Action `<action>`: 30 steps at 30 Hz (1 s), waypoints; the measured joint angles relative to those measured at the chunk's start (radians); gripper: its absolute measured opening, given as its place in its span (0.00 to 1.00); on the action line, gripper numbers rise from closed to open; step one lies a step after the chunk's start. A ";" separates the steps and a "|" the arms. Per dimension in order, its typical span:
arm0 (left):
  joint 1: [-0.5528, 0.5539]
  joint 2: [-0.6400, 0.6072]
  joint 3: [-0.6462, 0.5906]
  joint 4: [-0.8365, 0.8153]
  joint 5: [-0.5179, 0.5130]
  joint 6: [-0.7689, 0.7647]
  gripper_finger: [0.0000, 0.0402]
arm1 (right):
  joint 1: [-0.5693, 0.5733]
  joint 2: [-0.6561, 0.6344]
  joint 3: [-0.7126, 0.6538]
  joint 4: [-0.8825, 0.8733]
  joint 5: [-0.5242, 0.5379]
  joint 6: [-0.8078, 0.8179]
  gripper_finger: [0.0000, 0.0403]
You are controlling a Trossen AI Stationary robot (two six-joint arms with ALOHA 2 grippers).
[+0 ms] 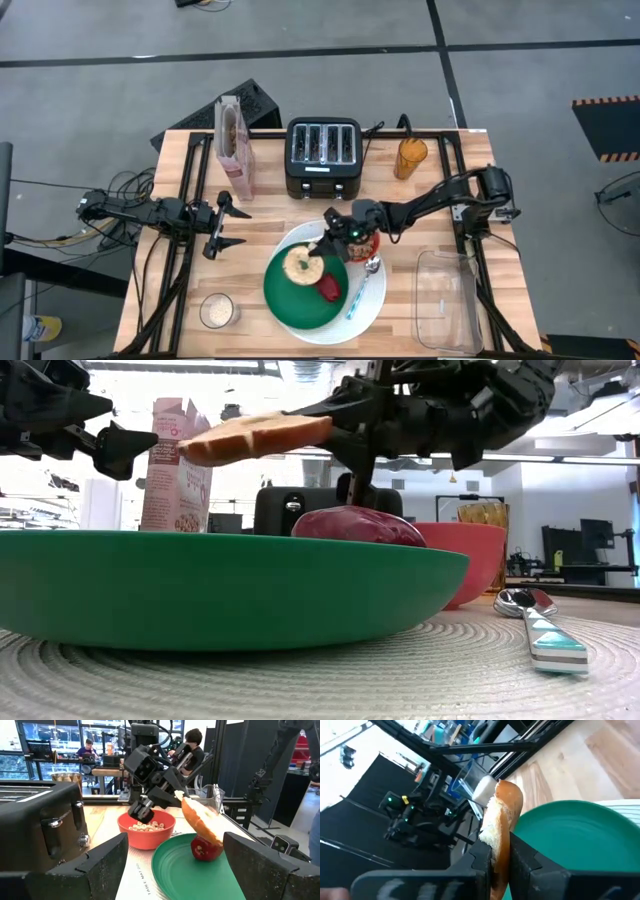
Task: Arrange a breakfast setting
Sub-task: Put the toasted bread from the toaster on the green plate
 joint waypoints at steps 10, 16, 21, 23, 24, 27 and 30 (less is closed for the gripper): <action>0.000 0.000 0.000 0.000 0.000 0.000 0.78 | 0.005 0.047 0.058 -0.101 -0.023 0.019 0.15; 0.000 0.000 0.000 0.000 0.000 0.000 0.78 | 0.005 0.047 0.097 -0.146 -0.024 0.011 0.15; 0.000 0.000 0.000 0.001 0.000 0.000 0.78 | 0.005 0.047 0.134 -0.241 -0.024 0.008 0.16; 0.000 0.000 0.000 0.000 0.000 0.000 0.78 | 0.006 0.047 0.150 -0.292 -0.024 0.008 0.17; 0.000 0.000 0.000 0.000 0.000 0.000 0.78 | 0.006 0.047 0.157 -0.313 -0.024 0.008 0.18; 0.000 0.000 0.000 0.000 0.000 0.000 0.78 | 0.007 0.047 0.181 -0.353 -0.024 0.008 0.20; 0.000 0.000 0.000 0.000 0.000 0.000 0.78 | 0.015 0.047 0.204 -0.371 -0.024 0.003 0.21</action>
